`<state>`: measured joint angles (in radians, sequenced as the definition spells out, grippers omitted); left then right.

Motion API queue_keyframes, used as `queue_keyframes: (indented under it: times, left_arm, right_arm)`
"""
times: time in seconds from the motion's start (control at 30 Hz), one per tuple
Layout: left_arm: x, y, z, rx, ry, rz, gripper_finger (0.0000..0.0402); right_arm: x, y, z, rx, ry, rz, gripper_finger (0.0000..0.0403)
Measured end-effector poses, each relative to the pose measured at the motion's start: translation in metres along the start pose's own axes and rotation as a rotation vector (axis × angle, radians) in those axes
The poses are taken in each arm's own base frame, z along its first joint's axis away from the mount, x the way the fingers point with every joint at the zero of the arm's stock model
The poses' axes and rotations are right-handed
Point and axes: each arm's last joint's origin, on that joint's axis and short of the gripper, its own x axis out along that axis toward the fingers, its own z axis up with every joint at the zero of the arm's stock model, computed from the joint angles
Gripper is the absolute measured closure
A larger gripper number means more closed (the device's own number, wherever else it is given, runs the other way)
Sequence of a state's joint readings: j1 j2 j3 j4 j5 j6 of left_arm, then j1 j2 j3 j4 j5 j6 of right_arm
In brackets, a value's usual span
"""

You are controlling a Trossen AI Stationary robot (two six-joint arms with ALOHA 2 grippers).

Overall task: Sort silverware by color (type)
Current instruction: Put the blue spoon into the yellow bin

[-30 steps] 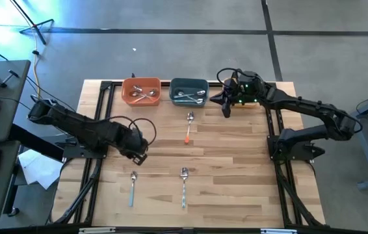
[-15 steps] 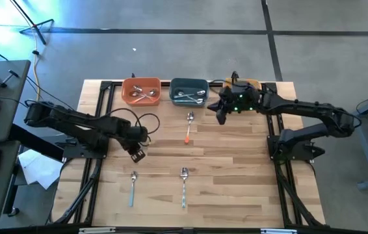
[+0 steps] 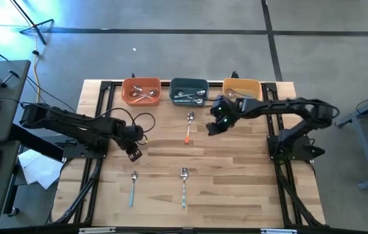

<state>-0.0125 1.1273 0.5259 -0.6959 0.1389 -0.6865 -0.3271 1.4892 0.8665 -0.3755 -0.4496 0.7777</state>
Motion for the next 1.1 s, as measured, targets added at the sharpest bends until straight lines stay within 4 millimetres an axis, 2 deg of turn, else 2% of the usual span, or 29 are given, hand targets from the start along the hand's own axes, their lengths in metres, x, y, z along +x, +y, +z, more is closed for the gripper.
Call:
queue_keyframes:
  times: [0.2,0.43,0.73,0.97,1.1]
  left_arm:
    - [-0.010,-0.014,-0.015,-0.092,-0.036,-0.059,0.0401]
    - [-0.018,-0.031,-0.043,-0.215,-0.015,-0.107,0.0401]
    - [-0.018,-0.054,-0.087,-0.290,0.123,-0.156,0.0401]
    - [-0.012,-0.069,-0.114,-0.401,0.188,-0.160,0.0401]
    - [-0.003,-0.076,-0.122,-0.474,0.206,-0.089,0.0401]
  right_arm:
    - [0.036,-0.014,0.005,-0.002,0.141,-0.023,0.0399]
    - [0.061,-0.002,0.024,-0.202,0.130,-0.048,0.0399]
    - [0.078,0.018,0.054,-0.380,0.095,-0.025,0.0399]
    - [0.080,0.021,0.061,-0.423,0.057,-0.055,0.0399]
    - [0.079,0.020,0.062,-0.432,0.048,-0.067,0.0399]
